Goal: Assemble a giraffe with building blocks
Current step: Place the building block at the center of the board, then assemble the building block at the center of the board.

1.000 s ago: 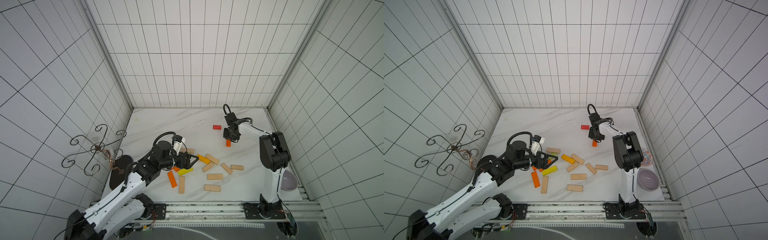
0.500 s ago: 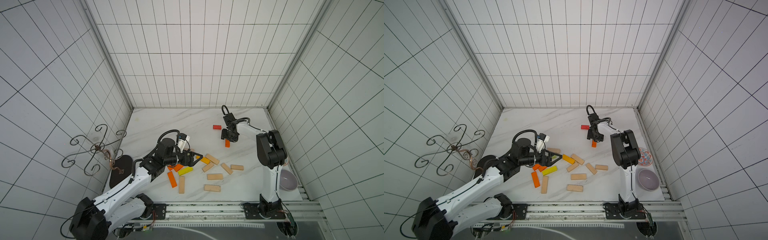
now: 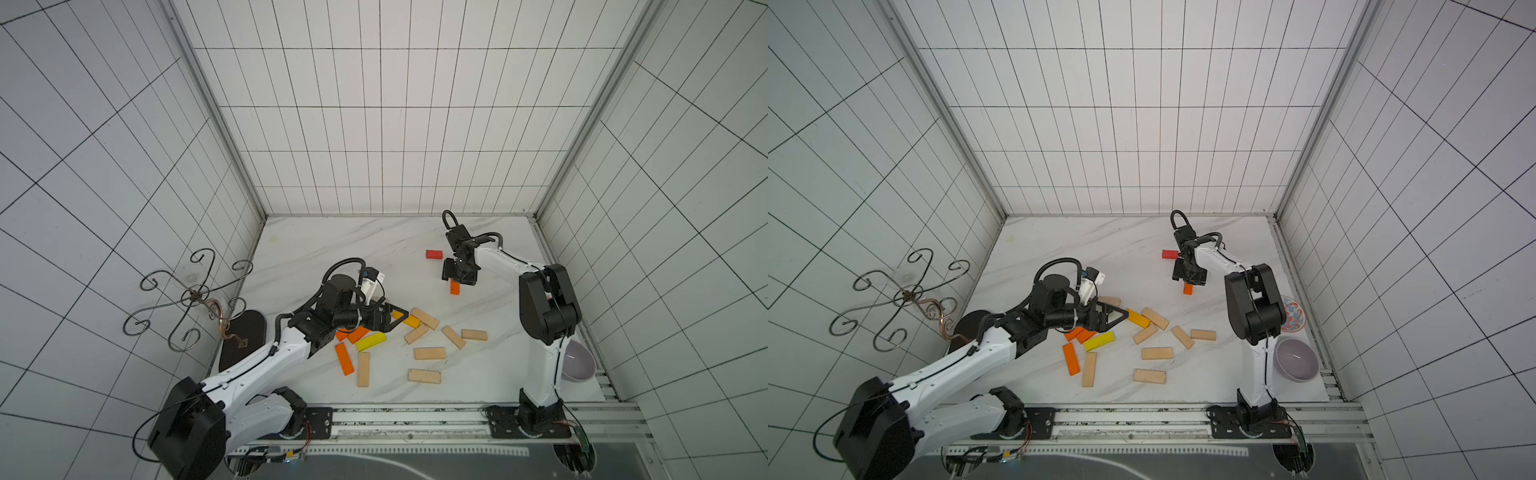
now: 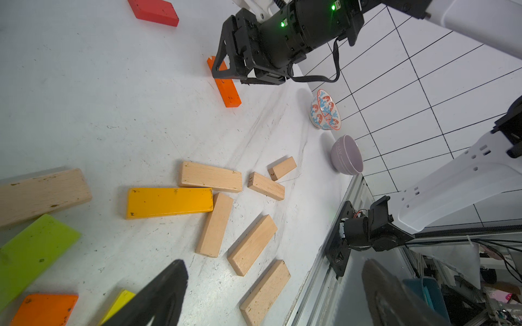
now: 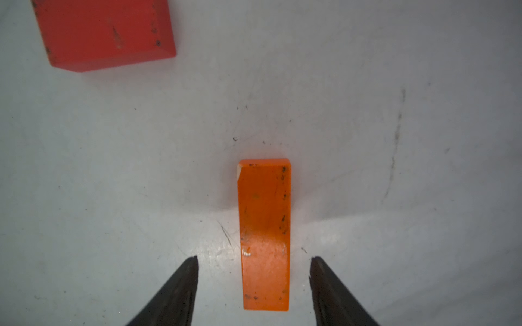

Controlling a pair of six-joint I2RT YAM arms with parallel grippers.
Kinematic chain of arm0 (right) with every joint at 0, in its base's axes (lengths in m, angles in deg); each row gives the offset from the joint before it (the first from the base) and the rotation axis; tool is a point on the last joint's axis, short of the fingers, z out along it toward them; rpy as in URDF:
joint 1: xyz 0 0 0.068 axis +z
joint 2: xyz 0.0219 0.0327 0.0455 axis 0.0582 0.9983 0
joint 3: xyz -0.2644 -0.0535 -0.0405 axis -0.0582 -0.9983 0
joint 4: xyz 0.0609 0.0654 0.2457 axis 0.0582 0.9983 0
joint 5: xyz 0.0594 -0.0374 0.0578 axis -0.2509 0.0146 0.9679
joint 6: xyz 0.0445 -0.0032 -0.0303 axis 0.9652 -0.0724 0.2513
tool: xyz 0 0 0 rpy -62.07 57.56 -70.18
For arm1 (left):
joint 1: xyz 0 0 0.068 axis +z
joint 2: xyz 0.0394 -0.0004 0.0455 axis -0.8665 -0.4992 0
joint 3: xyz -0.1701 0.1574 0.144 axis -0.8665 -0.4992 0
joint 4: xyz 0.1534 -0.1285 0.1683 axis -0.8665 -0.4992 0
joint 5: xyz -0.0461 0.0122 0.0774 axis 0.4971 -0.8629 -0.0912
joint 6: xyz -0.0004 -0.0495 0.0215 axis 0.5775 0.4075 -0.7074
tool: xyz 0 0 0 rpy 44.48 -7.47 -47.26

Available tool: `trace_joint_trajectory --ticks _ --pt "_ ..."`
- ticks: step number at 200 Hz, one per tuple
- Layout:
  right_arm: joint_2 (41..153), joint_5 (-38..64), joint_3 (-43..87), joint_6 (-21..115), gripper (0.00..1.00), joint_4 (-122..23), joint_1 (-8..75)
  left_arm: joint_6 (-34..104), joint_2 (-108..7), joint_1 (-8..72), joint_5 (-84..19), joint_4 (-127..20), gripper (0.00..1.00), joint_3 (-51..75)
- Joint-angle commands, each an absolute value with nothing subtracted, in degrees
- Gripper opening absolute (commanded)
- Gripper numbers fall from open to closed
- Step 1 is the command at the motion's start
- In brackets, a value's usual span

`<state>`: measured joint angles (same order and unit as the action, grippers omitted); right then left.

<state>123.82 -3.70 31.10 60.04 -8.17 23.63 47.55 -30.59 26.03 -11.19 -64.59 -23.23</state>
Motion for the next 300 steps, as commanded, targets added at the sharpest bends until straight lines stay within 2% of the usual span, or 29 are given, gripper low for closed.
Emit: trace_joint_trajectory --ticks 1,55,98,143,234,300 --pt "125.22 -2.53 30.64 60.81 0.61 -5.28 23.99 46.46 -30.95 26.30 -9.97 -63.20 0.97 -21.90" --pt "126.85 -2.77 30.20 59.56 0.50 -5.18 23.73 45.97 -32.10 26.74 -9.54 -62.85 0.97 -21.80" --pt "128.08 -2.41 30.88 57.26 0.34 -5.14 23.59 45.81 -33.55 26.89 -8.58 -62.84 0.97 -21.11" --pt "129.26 -2.51 32.88 56.06 0.26 -4.76 22.78 45.61 -33.90 27.44 -8.35 -62.84 0.96 -20.94" --pt "140.09 -1.94 51.51 53.40 0.26 0.22 20.98 45.43 -35.18 29.43 -7.18 -62.66 0.96 -20.30" --pt "147.86 -1.54 65.58 52.07 0.30 4.40 20.84 45.12 -35.38 29.73 -7.48 -63.19 0.97 -20.36"
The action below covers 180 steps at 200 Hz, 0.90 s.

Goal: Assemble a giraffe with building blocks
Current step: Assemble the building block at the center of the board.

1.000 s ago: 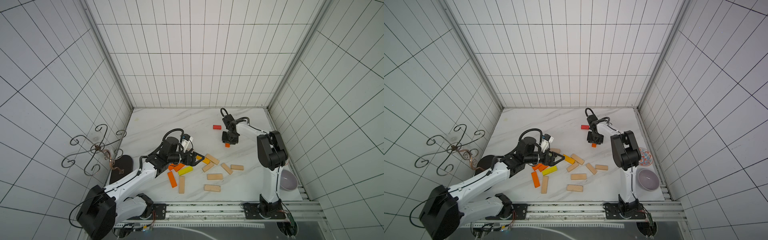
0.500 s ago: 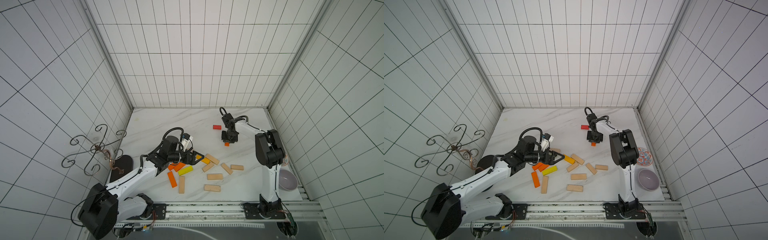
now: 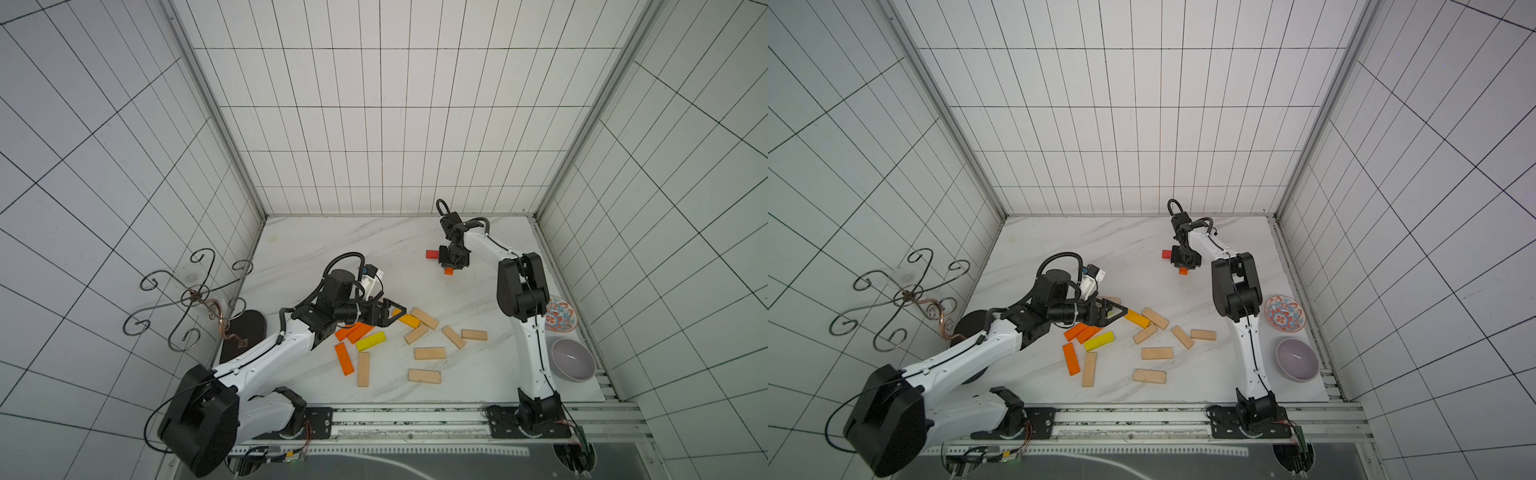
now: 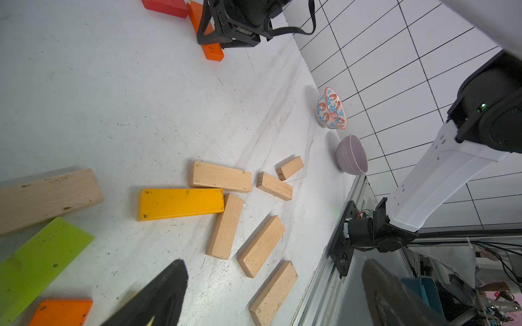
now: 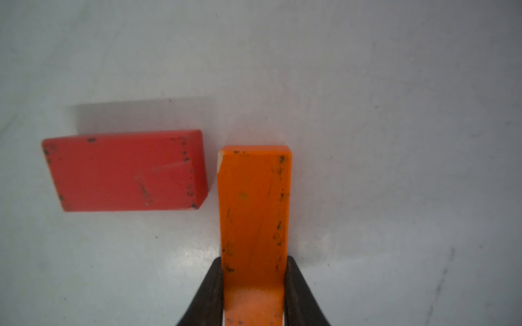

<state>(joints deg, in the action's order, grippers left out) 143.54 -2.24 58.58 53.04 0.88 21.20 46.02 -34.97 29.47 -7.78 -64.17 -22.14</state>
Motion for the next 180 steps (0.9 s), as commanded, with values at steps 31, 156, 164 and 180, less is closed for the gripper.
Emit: trace_joint_trajectory --ticks 31,156,164,180 --pt "149.44 -1.20 68.41 52.06 0.43 5.53 20.81 45.11 -35.32 29.82 -7.78 -63.31 0.96 -20.36" --pt "147.08 -0.51 65.02 51.87 0.39 6.23 21.17 45.03 -35.66 30.00 -7.48 -63.28 0.97 -20.31" --pt "147.07 -0.86 65.05 51.97 0.39 6.40 21.15 44.94 -35.66 30.00 -7.51 -63.36 0.97 -20.34" --pt "147.07 -1.87 65.01 52.22 0.37 6.92 21.12 44.99 -35.50 30.00 -7.57 -63.37 0.97 -20.34"
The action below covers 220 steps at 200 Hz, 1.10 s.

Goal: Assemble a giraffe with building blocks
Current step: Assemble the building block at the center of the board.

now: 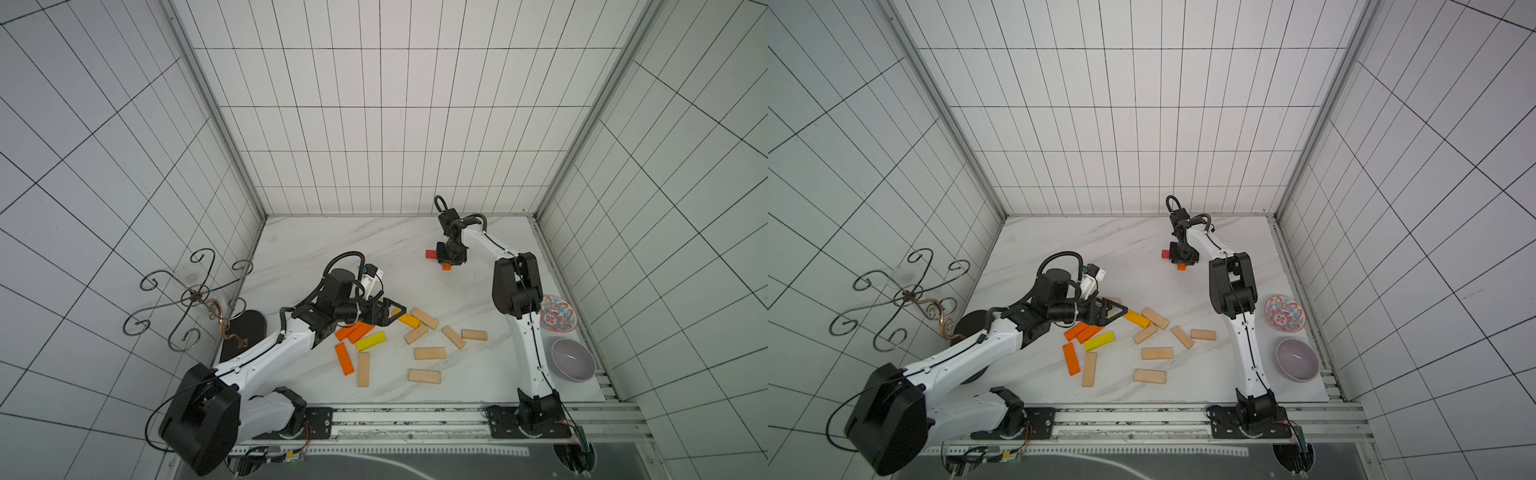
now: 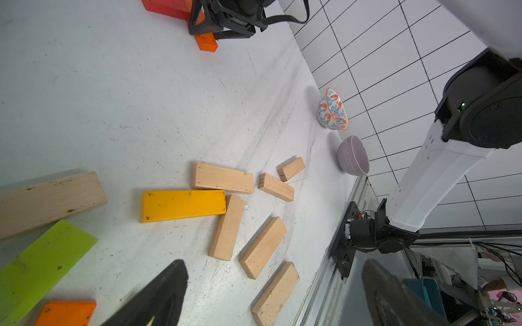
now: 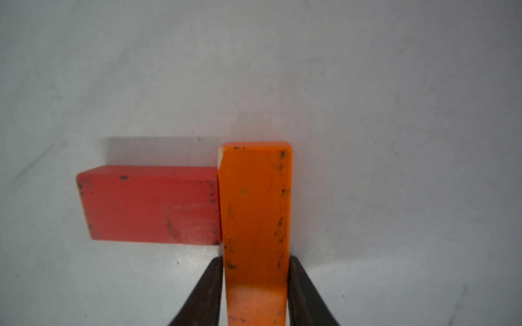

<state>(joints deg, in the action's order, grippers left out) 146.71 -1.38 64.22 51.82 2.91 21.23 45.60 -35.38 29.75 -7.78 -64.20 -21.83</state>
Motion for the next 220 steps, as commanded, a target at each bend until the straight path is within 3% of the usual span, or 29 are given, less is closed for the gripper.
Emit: trace_joint_trajectory --ticks 1,161,220 --pt "147.07 -1.89 65.05 52.23 0.36 7.00 21.16 44.99 -35.50 30.00 -7.56 -63.37 0.97 -20.35" --pt "144.36 -1.63 61.34 52.71 0.25 7.18 21.78 44.73 -35.01 30.00 -7.99 -63.75 0.97 -20.30" --pt "144.87 -1.32 61.66 52.49 0.26 6.93 22.00 44.64 -35.19 30.08 -8.17 -63.81 0.97 -20.27"
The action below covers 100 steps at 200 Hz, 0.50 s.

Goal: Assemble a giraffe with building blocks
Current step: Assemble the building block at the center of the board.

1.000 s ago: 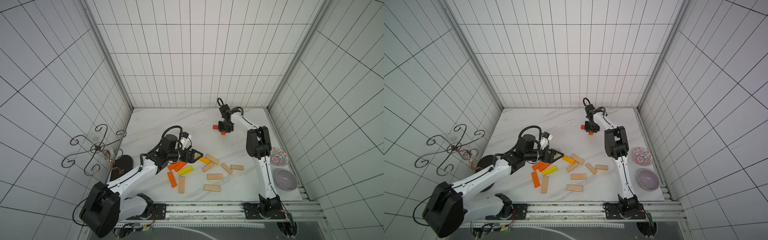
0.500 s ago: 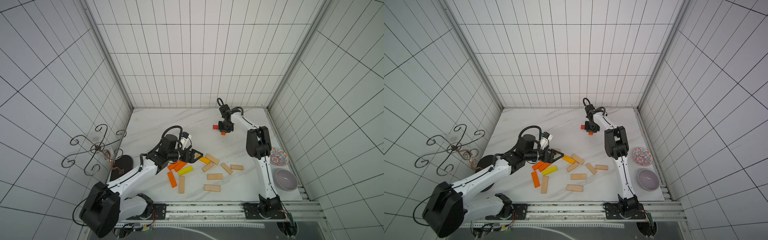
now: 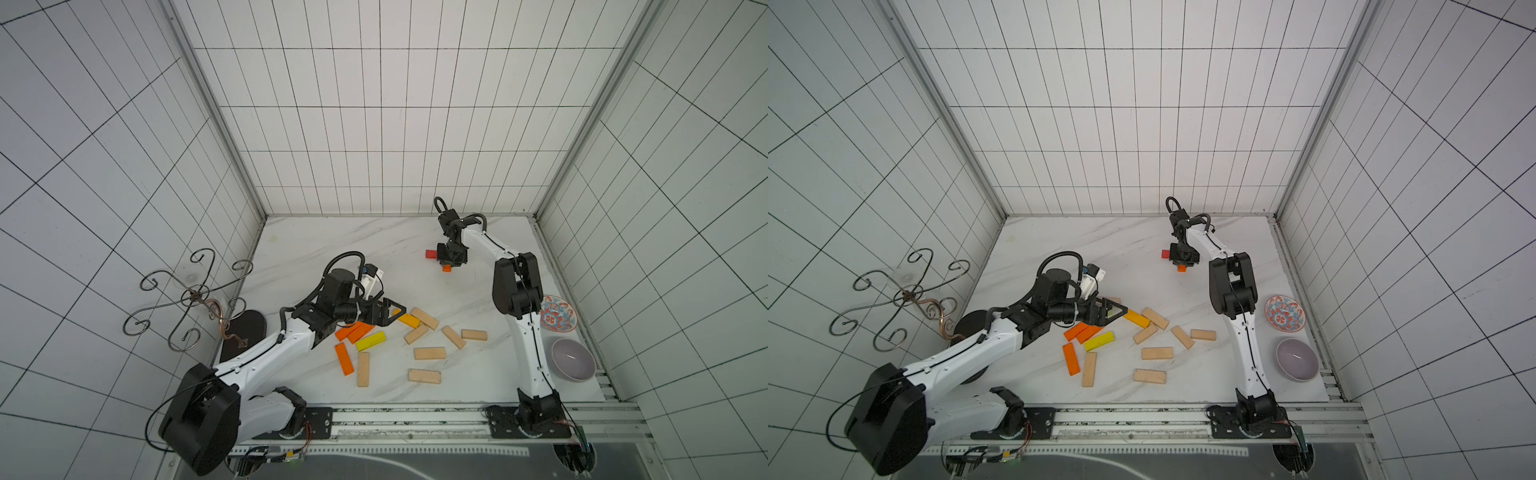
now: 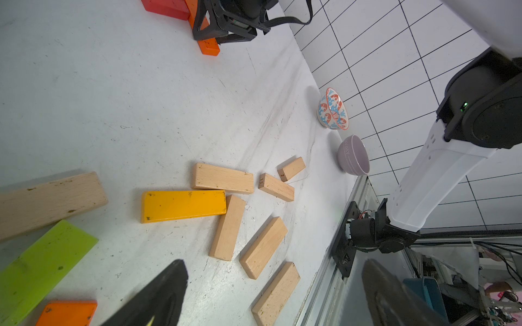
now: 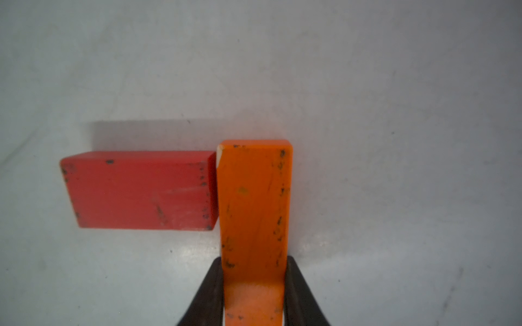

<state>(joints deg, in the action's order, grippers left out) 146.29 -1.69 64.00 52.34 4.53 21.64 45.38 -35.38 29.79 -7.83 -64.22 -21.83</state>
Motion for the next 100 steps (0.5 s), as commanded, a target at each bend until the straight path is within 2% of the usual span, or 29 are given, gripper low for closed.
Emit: trace_joint_trajectory --ticks 1,46,100 --pt "144.87 -1.34 61.67 52.49 0.26 6.93 21.99 44.64 -35.21 30.08 -8.17 -63.81 0.97 -20.27" --pt "145.32 -1.93 62.19 52.41 0.32 6.94 22.06 44.68 -35.19 30.16 -8.19 -63.89 0.97 -20.17" --pt "145.83 -2.76 64.33 52.23 0.47 8.06 21.97 44.55 -35.06 30.17 -8.57 -64.16 0.97 -20.26"
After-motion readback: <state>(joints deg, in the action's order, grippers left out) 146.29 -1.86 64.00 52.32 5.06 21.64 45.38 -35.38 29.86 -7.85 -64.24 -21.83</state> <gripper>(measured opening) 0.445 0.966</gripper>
